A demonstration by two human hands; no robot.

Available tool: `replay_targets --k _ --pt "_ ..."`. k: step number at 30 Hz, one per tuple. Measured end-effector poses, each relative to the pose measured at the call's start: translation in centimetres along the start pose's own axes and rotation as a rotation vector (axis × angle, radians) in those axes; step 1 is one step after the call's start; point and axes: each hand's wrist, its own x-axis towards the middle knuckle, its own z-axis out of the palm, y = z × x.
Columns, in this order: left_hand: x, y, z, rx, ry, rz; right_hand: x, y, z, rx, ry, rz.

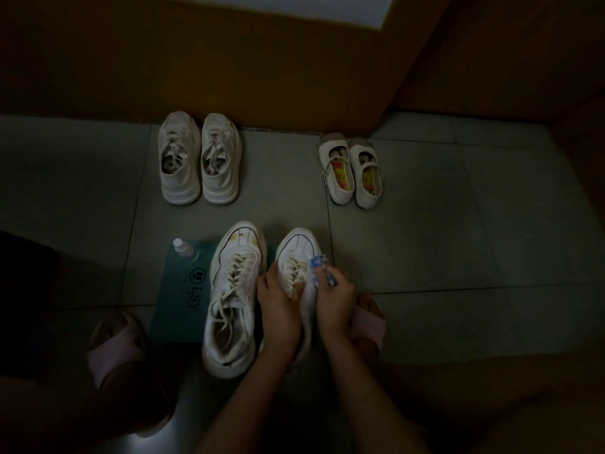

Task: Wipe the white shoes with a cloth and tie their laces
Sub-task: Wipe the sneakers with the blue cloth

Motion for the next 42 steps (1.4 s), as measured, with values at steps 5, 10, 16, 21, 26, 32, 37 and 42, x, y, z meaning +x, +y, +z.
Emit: replay_targets --k 5,10,16,21,26,32,37,42 --pt "0.0 -0.1 0.2 -0.022 -0.017 -0.017 -1.9 1.7 -1.3 0.022 0.016 0.142" --pt "0.0 0.0 0.1 -0.064 -0.035 -0.041 1.9 -0.7 -1.5 0.117 -0.024 0.127" --pt "0.2 0.1 0.1 -0.058 -0.028 -0.060 7.7 -5.3 1.6 -0.007 -0.243 -0.076" --pt "0.4 0.0 0.4 0.006 -0.013 -0.059 7.1 -3.5 2.7 -0.100 -0.301 -0.108" --pt "0.5 -0.3 0.5 0.016 -0.010 -0.053 4.9 -2.4 1.8 -0.087 -0.164 -0.082" --pt "0.4 -0.5 0.5 -0.021 -0.028 -0.055 0.7 -1.0 -0.2 -0.019 -0.073 0.046" --pt "0.3 -0.1 0.5 -0.025 -0.036 -0.076 -2.5 0.2 -1.3 0.042 -0.035 0.109" --pt "0.2 0.3 0.4 -0.016 -0.052 -0.095 -4.8 1.0 -2.1 0.026 -0.053 0.111"
